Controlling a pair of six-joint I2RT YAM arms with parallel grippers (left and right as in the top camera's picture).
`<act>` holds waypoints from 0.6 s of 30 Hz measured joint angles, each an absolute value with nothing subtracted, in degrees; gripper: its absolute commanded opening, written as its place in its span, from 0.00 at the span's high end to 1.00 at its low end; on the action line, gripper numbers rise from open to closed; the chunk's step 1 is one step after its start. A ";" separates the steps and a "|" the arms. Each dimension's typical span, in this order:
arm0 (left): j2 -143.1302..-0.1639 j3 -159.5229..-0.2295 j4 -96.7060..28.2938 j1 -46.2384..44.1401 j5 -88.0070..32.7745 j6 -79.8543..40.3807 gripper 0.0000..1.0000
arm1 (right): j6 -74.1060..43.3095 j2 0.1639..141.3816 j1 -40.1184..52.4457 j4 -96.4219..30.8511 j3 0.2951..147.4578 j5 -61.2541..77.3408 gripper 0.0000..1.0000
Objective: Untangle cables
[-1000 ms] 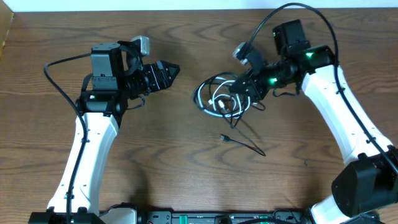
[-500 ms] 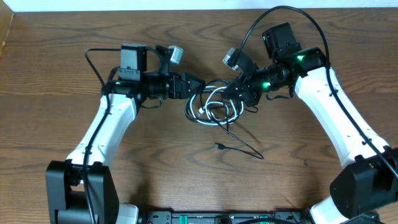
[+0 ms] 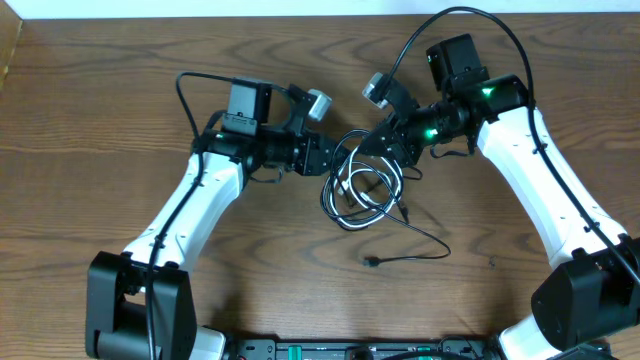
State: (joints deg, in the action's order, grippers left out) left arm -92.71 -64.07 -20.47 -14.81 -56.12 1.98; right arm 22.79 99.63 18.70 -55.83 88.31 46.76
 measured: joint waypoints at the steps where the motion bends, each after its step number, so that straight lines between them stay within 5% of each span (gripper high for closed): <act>1: -92.82 -64.07 -20.45 -15.18 -55.99 2.00 0.58 | 22.59 99.63 18.63 -55.81 88.31 46.76 0.99; 18: -93.30 -64.07 -15.77 -9.85 -70.91 2.85 0.53 | 21.37 99.55 18.33 -54.46 88.31 50.00 0.99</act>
